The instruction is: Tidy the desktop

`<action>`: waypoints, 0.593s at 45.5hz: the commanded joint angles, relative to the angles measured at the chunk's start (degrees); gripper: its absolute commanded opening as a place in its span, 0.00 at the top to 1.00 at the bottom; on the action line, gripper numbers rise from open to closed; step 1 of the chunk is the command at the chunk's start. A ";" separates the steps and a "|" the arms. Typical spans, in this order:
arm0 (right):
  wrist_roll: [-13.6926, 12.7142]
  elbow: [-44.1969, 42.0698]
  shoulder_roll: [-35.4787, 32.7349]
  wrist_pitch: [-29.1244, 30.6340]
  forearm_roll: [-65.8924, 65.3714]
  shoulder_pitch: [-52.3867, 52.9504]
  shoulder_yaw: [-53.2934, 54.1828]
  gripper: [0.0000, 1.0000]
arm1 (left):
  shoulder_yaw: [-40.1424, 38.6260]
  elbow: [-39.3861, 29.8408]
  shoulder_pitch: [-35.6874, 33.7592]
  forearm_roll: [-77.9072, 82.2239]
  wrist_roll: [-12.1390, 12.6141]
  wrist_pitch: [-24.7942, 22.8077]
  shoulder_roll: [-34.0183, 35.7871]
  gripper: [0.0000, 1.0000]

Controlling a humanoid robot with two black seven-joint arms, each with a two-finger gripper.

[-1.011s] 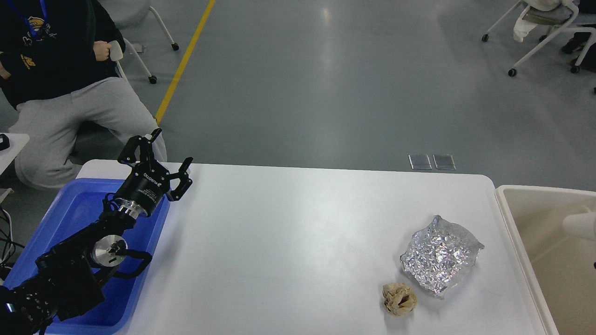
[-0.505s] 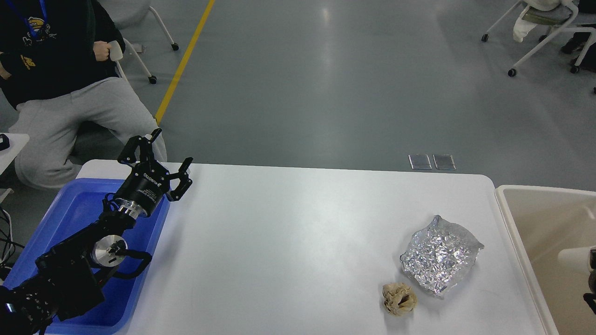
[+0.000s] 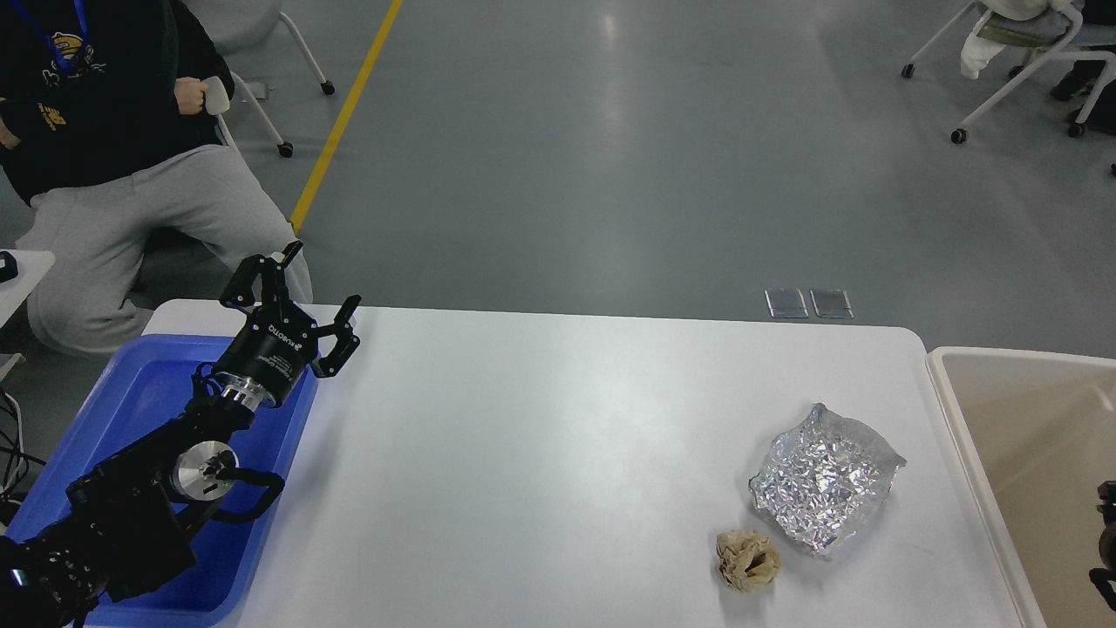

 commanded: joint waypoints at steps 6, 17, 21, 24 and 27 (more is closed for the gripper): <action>0.08 0.01 0.19 0.00 0.01 0.92 0.62 0.02 | 0.00 0.00 0.00 0.00 0.05 0.00 0.00 0.00; 0.08 0.72 0.01 0.08 0.09 6.10 3.25 0.02 | 0.00 0.00 0.00 0.00 -0.03 0.00 0.00 0.00; 0.08 1.59 0.10 0.35 0.09 9.27 6.41 0.01 | 0.00 0.00 0.00 0.00 -0.03 0.00 0.00 0.00; -0.01 3.96 0.10 0.26 0.09 11.29 9.48 0.01 | 0.00 0.00 0.00 0.00 0.06 0.00 0.00 0.00; -0.01 7.82 -0.34 0.17 0.09 12.87 13.17 0.01 | 0.00 0.00 0.00 0.00 0.06 0.00 0.00 0.00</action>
